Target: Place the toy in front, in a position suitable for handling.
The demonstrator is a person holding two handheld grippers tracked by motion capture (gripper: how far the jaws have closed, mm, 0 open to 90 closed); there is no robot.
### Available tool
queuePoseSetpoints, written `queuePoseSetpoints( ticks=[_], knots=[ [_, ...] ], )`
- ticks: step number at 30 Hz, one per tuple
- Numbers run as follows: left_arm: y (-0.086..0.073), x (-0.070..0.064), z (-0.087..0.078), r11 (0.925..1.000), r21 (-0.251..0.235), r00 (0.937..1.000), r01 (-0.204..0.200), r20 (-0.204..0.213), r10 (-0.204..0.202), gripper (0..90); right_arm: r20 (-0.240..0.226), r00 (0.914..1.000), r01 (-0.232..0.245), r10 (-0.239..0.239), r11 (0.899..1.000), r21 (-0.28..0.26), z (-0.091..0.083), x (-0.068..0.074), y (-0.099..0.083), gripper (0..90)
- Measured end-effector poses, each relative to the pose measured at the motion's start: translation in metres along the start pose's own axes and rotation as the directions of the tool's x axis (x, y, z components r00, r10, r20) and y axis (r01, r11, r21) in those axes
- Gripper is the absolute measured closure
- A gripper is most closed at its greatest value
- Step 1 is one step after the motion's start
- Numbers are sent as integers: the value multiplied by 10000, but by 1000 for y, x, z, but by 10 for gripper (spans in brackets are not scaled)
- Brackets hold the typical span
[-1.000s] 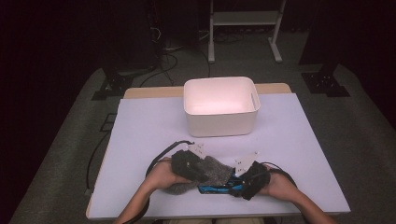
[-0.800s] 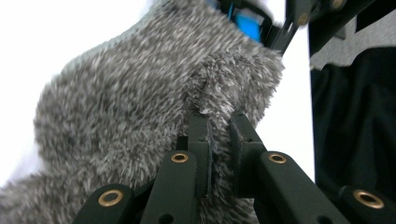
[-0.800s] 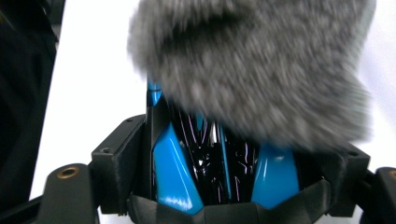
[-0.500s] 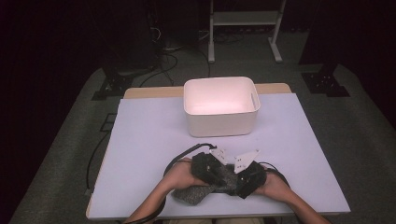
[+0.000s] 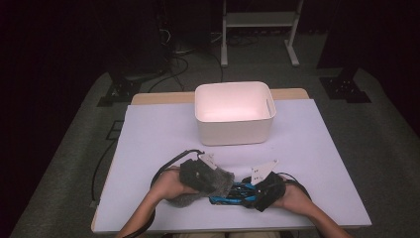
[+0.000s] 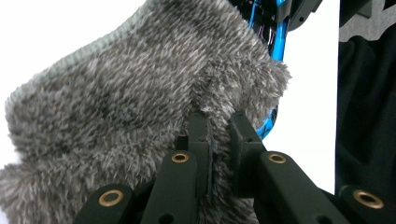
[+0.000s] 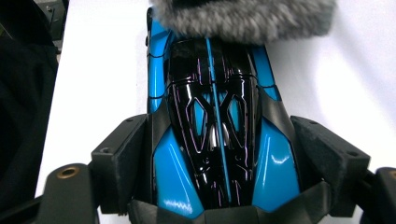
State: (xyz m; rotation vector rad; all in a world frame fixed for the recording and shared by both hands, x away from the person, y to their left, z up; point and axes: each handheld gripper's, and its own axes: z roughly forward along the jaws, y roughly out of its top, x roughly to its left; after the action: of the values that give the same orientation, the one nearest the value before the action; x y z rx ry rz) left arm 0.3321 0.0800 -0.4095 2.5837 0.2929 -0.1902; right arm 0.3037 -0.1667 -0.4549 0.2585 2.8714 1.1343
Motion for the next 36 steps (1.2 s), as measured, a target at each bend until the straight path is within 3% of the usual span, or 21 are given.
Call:
queuePoseSetpoints(
  ticks=[3, 8, 10, 11, 14, 17, 20, 26, 30, 34, 36],
  knots=[
    [16, -4, 5, 9993, -194, 9990, -313, 311, 319, 814, -45, 10000, -21, 21, 10000, -20, 1, 0, 2, 219],
    [49, -11, 14, 9954, -250, 9950, -925, 350, 934, 811, -151, 9998, -135, 134, 9999, -103, 3, -1, 2, 218],
    [54, -12, 16, 9940, -407, 9922, -1012, 692, 1039, 806, -199, 9996, -201, 197, 9996, -215, 2, -2, 0, 221],
    [58, -14, 21, 9927, -191, 9907, -1187, 644, 1197, 806, -220, 9995, -212, 207, 9995, -229, 2, -2, 0, 223],
    [56, -15, 19, 9927, -42, 9914, -1202, 509, 1202, 808, -319, 9994, -160, 156, 9998, -130, 1, -3, 0, 228],
    [43, -12, 10, 9938, 420, 9947, -1025, 13, 1025, 810, -355, 9992, -167, 166, 9999, -26, -3, -5, -2, 230],
    [23, -3, 0, 9952, 847, 9979, -496, -371, 529, 809, -386, 9990, -233, 233, 9997, -12, -5, -5, -5, 230],
    [-16, 11, -29, 9941, 1048, 9932, 290, -1149, -169, 809, -327, 9993, -152, 154, 9999, 76, -9, -6, -8, 229],
    [-48, 16, -62, 9916, 858, 9796, 964, -1845, -792, 809, -354, 9992, -185, 190, 9997, 148, -10, -6, -8, 228],
    [-85, 18, -99, 9828, 488, 9501, 1780, -2685, -1587, 809, -348, 9992, -168, 173, 9998, 136, -10, -6, -8, 227],
    [-95, 18, -107, 9807, 324, 9430, 1928, -2824, -1760, 809, -347, 9992, -191, 195, 9997, 117, -10, -6, -9, 226]
  ],
)
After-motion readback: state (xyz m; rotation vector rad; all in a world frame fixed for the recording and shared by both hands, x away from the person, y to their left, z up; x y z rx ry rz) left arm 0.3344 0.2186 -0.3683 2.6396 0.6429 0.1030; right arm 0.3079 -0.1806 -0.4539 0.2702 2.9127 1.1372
